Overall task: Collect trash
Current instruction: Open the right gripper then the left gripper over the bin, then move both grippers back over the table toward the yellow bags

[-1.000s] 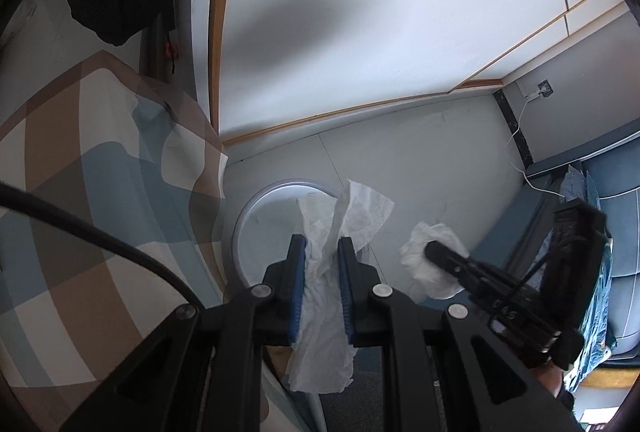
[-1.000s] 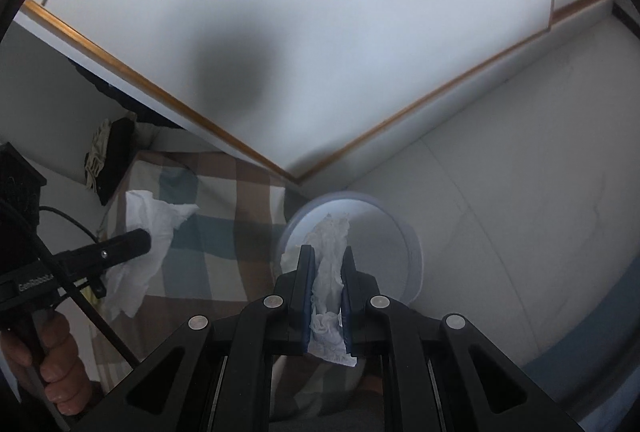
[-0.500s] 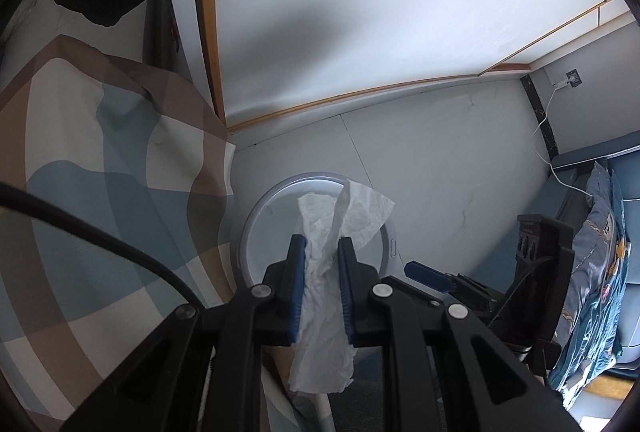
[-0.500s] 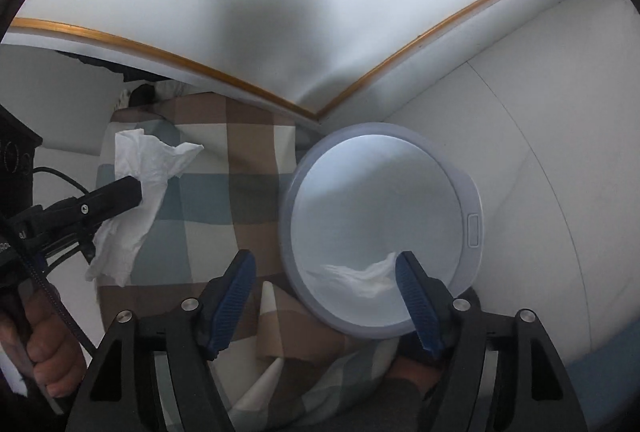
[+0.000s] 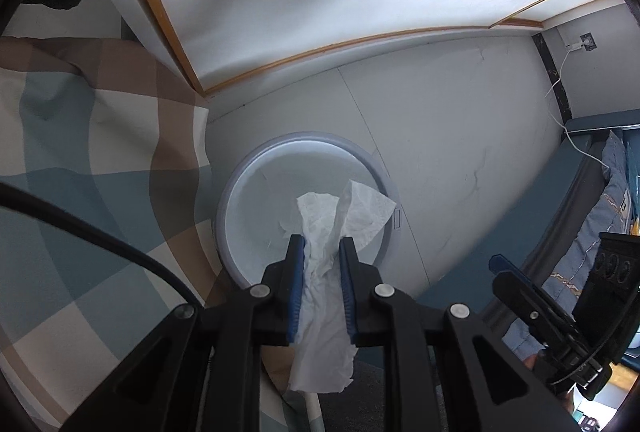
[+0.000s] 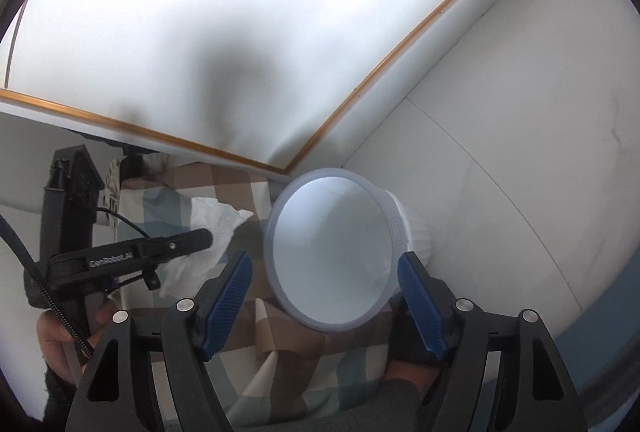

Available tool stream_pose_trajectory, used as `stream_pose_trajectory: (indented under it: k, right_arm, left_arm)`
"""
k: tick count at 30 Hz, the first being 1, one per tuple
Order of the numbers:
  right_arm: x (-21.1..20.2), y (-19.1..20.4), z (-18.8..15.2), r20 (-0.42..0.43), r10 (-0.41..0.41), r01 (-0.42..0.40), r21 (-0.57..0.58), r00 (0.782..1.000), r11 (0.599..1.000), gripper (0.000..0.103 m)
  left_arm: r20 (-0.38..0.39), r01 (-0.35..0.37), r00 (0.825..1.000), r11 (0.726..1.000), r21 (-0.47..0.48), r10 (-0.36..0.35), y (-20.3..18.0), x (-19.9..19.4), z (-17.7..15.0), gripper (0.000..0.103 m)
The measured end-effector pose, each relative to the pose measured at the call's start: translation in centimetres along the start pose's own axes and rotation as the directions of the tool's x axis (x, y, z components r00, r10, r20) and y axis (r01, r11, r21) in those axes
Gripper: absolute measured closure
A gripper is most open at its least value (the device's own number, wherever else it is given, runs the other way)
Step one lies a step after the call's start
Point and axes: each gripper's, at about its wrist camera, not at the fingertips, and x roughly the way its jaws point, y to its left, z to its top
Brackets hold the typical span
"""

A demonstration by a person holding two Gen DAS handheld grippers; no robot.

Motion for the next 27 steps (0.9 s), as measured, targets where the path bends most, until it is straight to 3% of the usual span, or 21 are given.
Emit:
stream_pose_trajectory:
  k: [5,7,10,15,19,22,27]
  right_arm:
    - [-1.5,0.3,0.2,0.034,0.009,-0.01,0.021,0.999,1.0,0.027]
    - [-1.9,0.4,0.3,0.047,0.002,-0.003,0.018,0.999,1.0,0.026]
    - [-2.2,0.1,0.4,0.053,-0.004,0.002,0.029,0.999,1.0,0.026]
    - [-2.5,-0.5,0.1,0.067,-0.013,0.009,0.059,0.998,0.998,0.026]
    - [-3.5,-0.4,-0.1,0.087,-0.023,0.017,0.07,0.996,0.997,0.026]
    - [-4.8,0.5,-0.2,0.116,-0.029,0.022,0.061,0.993,0.998,0.026]
    - [-8.5,3.8,-0.5,0.206,-0.024,0.027,-0.009,0.978,1.0,0.022]
  left_arm:
    - [-0.006,-0.033,0.999,0.999,-0.038,0.033,0.0,1.1,0.3,0.073]
    - [0.007,-0.049,0.999,0.998,-0.048,0.05,0.3,1.0,0.4,0.056]
    - [0.038,-0.08,0.996,0.995,-0.062,0.083,0.6,0.6,0.3,0.037]
    - [0.048,-0.051,0.997,0.995,-0.088,0.055,1.2,-0.1,-0.3,0.035]
    - [0.103,-0.071,0.992,0.997,-0.035,0.074,0.1,-1.6,-1.2,0.035]
    - [0.174,-0.079,0.981,0.997,-0.015,0.081,-0.4,-3.7,-2.0,0.035]
    - [0.315,-0.083,0.945,0.996,-0.027,0.087,0.2,-9.1,-4.1,0.035]
